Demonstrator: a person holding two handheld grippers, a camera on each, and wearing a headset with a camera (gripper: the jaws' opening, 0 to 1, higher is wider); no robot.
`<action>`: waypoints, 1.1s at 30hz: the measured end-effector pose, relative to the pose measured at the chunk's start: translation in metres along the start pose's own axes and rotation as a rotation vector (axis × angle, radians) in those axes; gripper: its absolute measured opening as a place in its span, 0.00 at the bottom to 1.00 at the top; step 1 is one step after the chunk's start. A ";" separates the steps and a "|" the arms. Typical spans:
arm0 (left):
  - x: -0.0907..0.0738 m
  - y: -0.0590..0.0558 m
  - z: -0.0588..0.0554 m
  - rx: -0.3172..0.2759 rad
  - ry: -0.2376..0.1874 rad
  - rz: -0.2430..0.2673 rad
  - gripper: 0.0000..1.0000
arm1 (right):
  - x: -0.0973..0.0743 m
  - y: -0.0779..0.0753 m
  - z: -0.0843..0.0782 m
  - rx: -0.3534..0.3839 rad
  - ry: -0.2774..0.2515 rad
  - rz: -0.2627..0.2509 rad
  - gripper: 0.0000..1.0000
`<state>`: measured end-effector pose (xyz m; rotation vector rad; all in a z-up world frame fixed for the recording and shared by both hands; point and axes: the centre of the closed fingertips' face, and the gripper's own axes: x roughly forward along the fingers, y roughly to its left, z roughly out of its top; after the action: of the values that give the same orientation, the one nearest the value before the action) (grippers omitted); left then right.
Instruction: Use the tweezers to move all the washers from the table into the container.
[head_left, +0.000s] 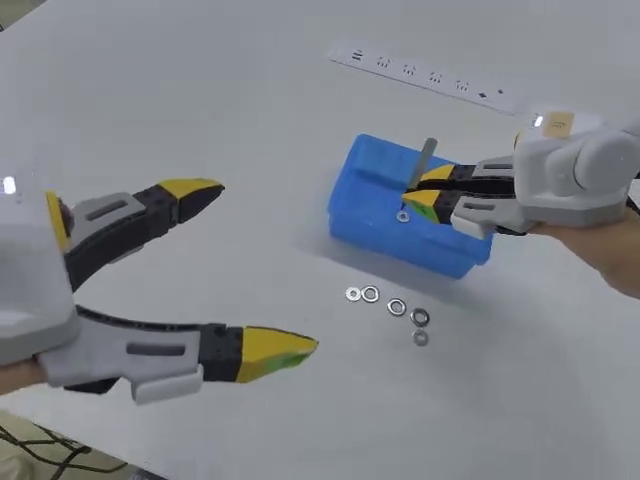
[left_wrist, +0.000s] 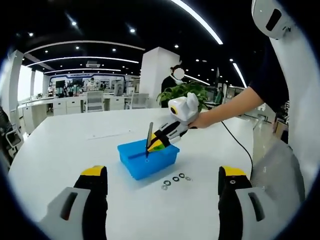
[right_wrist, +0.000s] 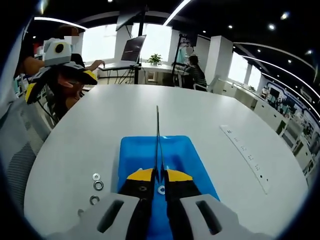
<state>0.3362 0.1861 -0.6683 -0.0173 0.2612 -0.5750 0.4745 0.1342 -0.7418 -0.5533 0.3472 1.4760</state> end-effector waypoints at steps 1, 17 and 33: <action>0.006 0.013 -0.004 -0.004 -0.006 -0.007 0.97 | 0.000 0.001 0.000 -0.012 0.007 0.000 0.09; 0.103 0.007 0.034 -0.015 -0.047 -0.304 0.58 | -0.003 0.011 0.002 -0.039 0.026 0.035 0.09; 0.137 -0.001 0.038 0.061 0.035 -0.396 0.29 | -0.002 0.020 0.002 -0.070 0.043 0.070 0.09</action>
<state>0.4560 0.1095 -0.6646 0.0008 0.2759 -0.9776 0.4540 0.1334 -0.7420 -0.6354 0.3524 1.5504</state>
